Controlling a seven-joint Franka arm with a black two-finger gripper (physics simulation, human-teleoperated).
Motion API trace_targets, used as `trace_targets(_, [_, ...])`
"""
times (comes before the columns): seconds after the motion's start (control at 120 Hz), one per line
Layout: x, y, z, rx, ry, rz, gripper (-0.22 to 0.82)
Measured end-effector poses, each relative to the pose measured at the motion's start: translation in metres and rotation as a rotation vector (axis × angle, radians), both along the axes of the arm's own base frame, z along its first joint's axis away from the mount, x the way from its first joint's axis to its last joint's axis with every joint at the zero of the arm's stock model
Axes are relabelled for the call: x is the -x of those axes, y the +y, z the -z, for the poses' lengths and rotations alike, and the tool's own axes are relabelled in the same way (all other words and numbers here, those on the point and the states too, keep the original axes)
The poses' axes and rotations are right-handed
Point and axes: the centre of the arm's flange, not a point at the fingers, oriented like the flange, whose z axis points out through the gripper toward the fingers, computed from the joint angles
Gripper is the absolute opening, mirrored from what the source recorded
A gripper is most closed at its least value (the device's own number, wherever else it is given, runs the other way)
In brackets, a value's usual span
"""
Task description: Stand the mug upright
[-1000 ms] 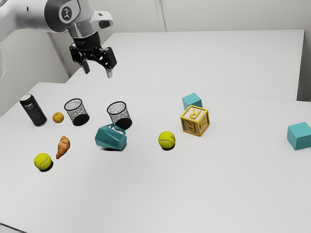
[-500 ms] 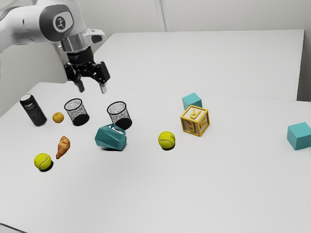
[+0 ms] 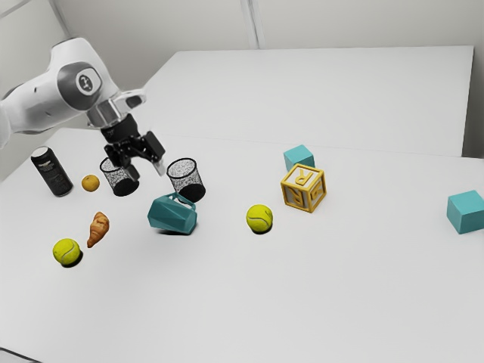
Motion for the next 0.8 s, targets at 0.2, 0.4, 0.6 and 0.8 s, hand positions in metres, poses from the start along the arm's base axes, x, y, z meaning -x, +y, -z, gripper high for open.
trace_targets(0.2, [-0.012, 0.040, 0.049, 0.130, -0.030, -0.021, 0.60])
trace_targets(0.4, [-0.019, 0.064, 0.080, 0.196, -0.067, -0.002, 0.60])
trace_targets(0.6, [-0.022, 0.086, 0.107, 0.239, -0.083, 0.012, 0.60])
trace_targets(0.8, [-0.018, 0.100, 0.127, 0.280, -0.086, 0.015, 0.60])
